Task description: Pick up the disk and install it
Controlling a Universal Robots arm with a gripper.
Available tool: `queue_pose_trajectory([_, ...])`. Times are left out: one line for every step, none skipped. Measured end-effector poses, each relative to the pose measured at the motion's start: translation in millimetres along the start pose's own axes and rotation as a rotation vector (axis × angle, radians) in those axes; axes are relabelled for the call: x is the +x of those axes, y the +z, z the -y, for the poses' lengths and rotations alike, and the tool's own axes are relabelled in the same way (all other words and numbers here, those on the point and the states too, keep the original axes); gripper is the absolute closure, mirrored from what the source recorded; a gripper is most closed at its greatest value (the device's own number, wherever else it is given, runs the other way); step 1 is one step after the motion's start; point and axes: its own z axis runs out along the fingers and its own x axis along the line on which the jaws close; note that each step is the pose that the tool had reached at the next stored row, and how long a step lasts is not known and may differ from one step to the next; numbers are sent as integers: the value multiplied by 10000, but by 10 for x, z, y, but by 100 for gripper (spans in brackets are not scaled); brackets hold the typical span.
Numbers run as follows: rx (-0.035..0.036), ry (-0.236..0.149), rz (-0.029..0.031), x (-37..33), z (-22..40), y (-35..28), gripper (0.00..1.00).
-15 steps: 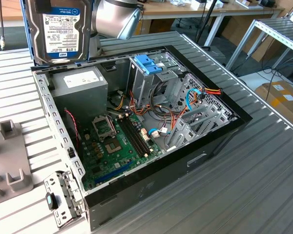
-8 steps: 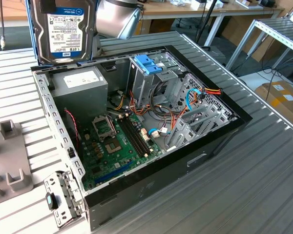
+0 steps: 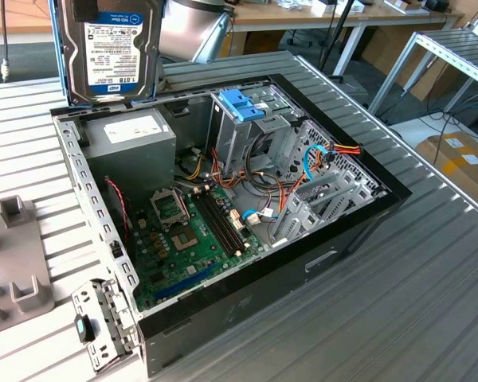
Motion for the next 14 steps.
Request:
queue_pose_trajectory([0,0,0,0,6,0,63])
queue_pose_trajectory([0,0,0,-1,13,0,63])
queue_pose_trajectory([0,0,0,-1,21,0,63])
queue_pose_trajectory([1,1,0,-2,27,1,63])
queue_pose_trajectory([0,0,1,-2,35,1,63])
queue_pose_trajectory([0,0,1,-2,42,1,63])
queue_pose_trajectory([0,1,0,-3,53,1,63])
queue_pose_trajectory([0,0,0,-3,61,1,63])
queue_pose_trajectory([0,-1,0,-4,69,1,63])
queue_pose_trajectory([0,0,1,-5,79,1,63])
queue_pose_trajectory([0,0,0,-5,85,1,63])
queue_pose_trajectory([0,0,1,-5,93,1,63])
queue_pose_trajectory([0,1,0,-6,103,1,63])
queue_pose_trajectory([0,0,0,-7,111,1,63])
